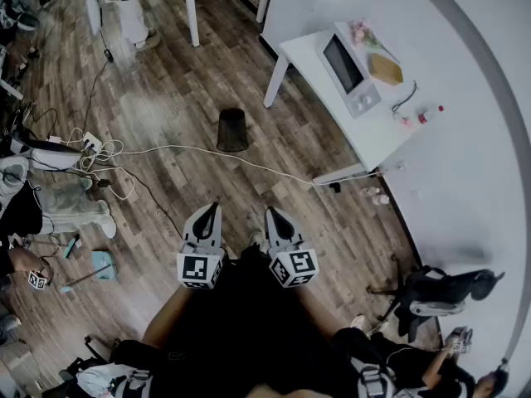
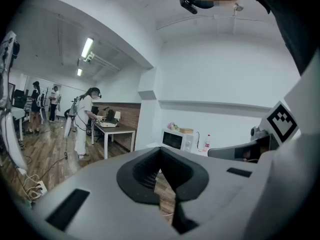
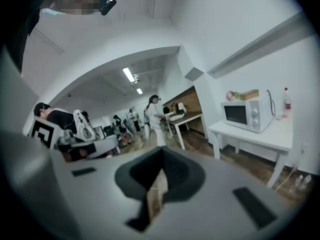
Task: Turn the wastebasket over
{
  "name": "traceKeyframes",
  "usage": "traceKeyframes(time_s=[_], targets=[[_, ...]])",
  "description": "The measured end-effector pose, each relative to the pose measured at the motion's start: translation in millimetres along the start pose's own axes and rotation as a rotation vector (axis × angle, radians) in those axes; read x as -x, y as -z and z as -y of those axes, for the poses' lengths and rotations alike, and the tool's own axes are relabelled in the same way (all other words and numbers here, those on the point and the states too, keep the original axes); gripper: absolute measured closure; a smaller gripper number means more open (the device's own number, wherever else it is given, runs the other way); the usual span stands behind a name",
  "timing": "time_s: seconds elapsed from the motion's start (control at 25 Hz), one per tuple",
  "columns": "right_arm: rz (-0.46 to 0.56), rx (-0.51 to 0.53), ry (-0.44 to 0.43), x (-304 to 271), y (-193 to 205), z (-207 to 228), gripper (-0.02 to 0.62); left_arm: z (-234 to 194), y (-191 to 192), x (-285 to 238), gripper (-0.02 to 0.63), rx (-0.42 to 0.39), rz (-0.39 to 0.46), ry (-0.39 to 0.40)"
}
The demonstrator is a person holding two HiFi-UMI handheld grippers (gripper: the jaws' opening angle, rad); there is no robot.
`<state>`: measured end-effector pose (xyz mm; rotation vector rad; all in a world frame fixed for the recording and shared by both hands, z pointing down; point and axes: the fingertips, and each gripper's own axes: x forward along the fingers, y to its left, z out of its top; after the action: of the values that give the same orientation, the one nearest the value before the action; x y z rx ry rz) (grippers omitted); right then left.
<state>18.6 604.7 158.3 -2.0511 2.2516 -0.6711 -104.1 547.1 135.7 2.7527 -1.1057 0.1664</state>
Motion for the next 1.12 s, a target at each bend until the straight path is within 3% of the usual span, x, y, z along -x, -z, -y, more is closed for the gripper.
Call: traceKeyframes(time_s=[0.56, 1.12], targets=[[0.033, -0.019, 0.001, -7, -8, -14, 0.565, -18, -1, 6, 0.574, 0.036, 0.005, -0.007], [0.052, -0.015, 0.062, -37, 4, -54, 0.565, -79, -4, 25, 0.574, 0.047, 0.003, 0.021]])
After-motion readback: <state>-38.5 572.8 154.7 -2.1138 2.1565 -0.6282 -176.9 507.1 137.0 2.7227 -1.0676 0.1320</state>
